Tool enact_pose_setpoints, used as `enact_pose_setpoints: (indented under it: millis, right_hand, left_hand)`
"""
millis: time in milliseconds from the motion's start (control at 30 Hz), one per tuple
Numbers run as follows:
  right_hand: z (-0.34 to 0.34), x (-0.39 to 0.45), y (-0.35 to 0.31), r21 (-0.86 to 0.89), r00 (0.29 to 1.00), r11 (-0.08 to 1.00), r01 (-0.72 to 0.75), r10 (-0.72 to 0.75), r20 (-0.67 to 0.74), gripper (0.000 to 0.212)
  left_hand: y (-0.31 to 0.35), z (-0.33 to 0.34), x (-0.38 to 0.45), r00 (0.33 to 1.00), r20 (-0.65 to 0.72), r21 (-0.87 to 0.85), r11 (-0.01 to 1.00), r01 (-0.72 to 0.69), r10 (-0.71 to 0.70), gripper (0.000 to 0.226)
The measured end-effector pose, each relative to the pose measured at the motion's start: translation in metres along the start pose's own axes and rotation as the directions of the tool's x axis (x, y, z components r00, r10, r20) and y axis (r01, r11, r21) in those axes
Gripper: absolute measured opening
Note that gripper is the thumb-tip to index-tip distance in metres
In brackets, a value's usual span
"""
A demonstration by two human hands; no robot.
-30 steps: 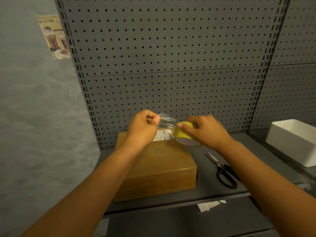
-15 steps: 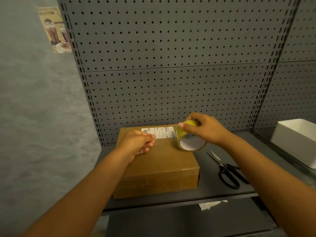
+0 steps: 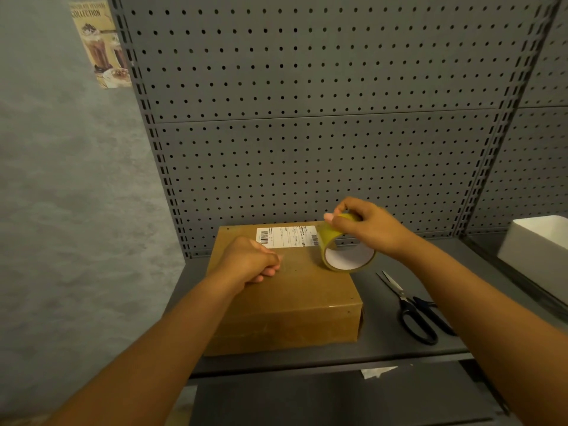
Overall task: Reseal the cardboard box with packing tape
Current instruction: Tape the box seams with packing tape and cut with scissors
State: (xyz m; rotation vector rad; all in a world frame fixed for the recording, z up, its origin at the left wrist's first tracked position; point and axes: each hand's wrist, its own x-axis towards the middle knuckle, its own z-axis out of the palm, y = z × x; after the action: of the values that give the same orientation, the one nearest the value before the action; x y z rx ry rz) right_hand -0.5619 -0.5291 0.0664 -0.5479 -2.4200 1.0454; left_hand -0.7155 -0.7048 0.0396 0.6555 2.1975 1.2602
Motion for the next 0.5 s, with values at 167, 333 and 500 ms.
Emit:
enact_pose_setpoints:
  millis: [167, 333, 500]
  right_hand:
    - [0.004, 0.0, 0.0, -0.002, 0.999, 1.0, 0.014, -0.014, 0.05, 0.031]
    - [0.003, 0.003, 0.0, -0.054, 1.0, 0.998, 0.016, -0.016, 0.004, 0.025]
    - [0.006, 0.005, -0.005, -0.098, 0.999, 0.995, 0.032, -0.031, 0.009, 0.025]
  left_hand:
    - [-0.001, -0.002, 0.004, 1.0, 0.013, 0.089, 0.996, -0.005, 0.004, 0.011]
    - [0.004, -0.001, 0.008, 1.0, 0.021, 0.161, 0.987, 0.009, -0.013, 0.009]
    - [0.007, 0.001, 0.011, 1.0, 0.019, 0.223, 0.975, 0.019, -0.024, 0.01]
